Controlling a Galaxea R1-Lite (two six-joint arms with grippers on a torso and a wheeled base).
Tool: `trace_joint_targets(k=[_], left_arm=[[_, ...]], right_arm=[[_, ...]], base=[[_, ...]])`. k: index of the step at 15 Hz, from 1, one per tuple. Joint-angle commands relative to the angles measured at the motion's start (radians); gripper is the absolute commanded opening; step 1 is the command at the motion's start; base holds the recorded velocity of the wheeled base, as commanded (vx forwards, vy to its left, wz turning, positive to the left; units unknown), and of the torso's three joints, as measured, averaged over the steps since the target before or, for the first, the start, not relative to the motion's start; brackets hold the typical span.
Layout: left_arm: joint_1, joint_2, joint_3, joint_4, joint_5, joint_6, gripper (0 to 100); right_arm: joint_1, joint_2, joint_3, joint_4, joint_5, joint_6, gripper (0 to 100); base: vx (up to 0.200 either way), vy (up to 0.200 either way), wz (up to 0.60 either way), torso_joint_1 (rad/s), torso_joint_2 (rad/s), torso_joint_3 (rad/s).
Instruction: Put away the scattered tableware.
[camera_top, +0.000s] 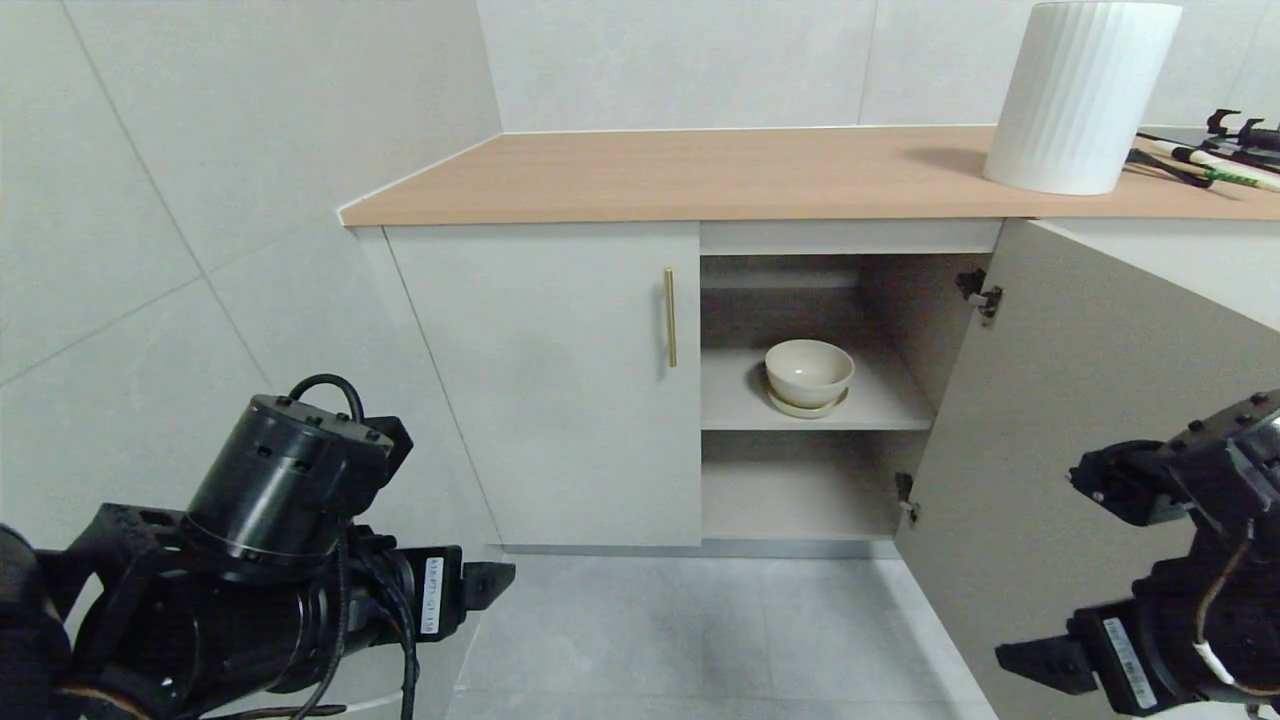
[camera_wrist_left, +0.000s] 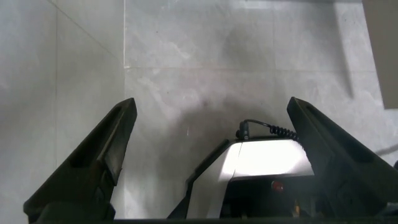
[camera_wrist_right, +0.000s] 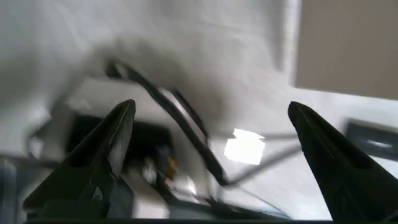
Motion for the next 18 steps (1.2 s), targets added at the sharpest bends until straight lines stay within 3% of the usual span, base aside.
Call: trace_joint_targets(k=[1,5,7,11,15,18], left_arm=[[0.0,0.003,0.001,-0.001,0.001,0.0,100],[0.0,0.005,0.001,0.0,0.001,0.0,100],[0.0,0.005,0.001,0.0,0.001,0.0,100],[0.0,0.005,0.001,-0.001,0.001,0.001,100],[0.0,0.006,0.002,0.0,0.001,0.001,100],[0.0,0.005,0.002,0.0,0.001,0.001,100]], right_arm=[[0.003,-0.069,0.0,0.058,-0.002,-0.04,100],[0.003,-0.129,-0.02,0.242,-0.013,-0.108,100],[0.003,-0.135,-0.016,0.267,-0.053,-0.117,100],[-0.038,-0.131,-0.014,0.265,-0.12,-0.117,100],[-0.196,-0.129,-0.057,0.265,-0.134,-0.136,100],[-0.39,-0.129,-0.078,0.251,-0.134,-0.24,100]], base=[[0.0,-0.2,0.0,0.002,0.0,0.002],[0.0,-0.2,0.0,0.0,0.0,0.006],[0.0,-0.2,0.0,0.002,0.0,0.002],[0.0,0.0,0.0,0.0,0.0,0.0],[0.0,0.0,0.0,0.0,0.0,0.0],[0.0,0.0,0.0,0.0,0.0,0.0]])
